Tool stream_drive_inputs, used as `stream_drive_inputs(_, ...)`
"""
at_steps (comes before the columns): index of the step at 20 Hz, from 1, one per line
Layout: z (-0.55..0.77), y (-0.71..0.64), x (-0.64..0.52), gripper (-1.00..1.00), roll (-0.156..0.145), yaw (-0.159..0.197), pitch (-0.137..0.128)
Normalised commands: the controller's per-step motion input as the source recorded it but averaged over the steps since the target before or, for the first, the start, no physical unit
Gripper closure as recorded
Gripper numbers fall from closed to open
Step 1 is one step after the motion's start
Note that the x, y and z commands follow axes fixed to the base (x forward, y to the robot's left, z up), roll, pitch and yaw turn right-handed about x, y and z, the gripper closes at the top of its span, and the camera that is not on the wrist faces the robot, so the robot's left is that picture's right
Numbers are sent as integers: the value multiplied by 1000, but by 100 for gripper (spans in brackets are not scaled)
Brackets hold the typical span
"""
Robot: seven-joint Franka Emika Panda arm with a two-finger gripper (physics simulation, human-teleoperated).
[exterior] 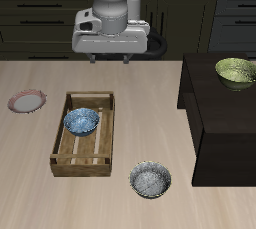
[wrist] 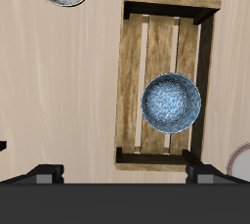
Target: Place the blue bowl and the green bowl in the wooden tray
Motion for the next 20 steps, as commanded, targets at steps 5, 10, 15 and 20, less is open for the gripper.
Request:
stream_drive_inputs(5, 362, 155, -34, -100, 6, 6, -41)
stream_drive_inputs(10, 322, 186, 0, -100, 0, 6, -56)
stream_drive_inputs(15, 277, 133, 1, -100, -18, -10, -21)
stream_drive_inputs(20, 261, 224, -44, -100, 1, 21, -25)
